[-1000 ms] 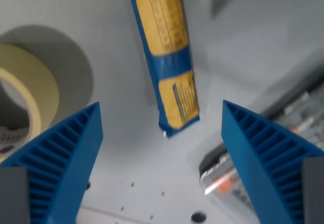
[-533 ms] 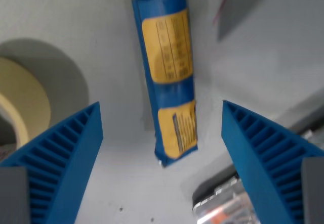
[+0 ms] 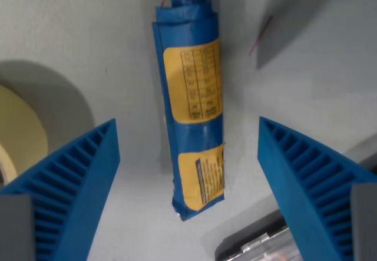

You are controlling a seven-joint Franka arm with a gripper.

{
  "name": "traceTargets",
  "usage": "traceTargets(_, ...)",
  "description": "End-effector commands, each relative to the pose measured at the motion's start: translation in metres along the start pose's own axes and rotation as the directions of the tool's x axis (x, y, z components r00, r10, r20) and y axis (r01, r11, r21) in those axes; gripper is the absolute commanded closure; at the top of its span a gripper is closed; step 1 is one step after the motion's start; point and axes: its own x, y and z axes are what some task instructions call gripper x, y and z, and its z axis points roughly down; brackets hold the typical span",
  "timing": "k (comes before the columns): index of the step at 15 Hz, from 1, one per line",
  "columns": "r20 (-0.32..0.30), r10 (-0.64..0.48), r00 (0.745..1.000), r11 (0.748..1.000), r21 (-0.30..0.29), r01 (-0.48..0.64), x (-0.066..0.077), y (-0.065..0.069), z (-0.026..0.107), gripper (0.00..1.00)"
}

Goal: Move above the blue bag

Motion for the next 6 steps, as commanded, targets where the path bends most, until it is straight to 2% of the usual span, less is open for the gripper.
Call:
traceTargets(1,0.016,-0.043,0.999,0.998,-0.034,0.044,0.0079,0.001,0.0017,0.0)
traceTargets(6,0.019,-0.035,0.999,0.999,-0.031,0.036,0.0088,0.0012,0.0023,0.0)
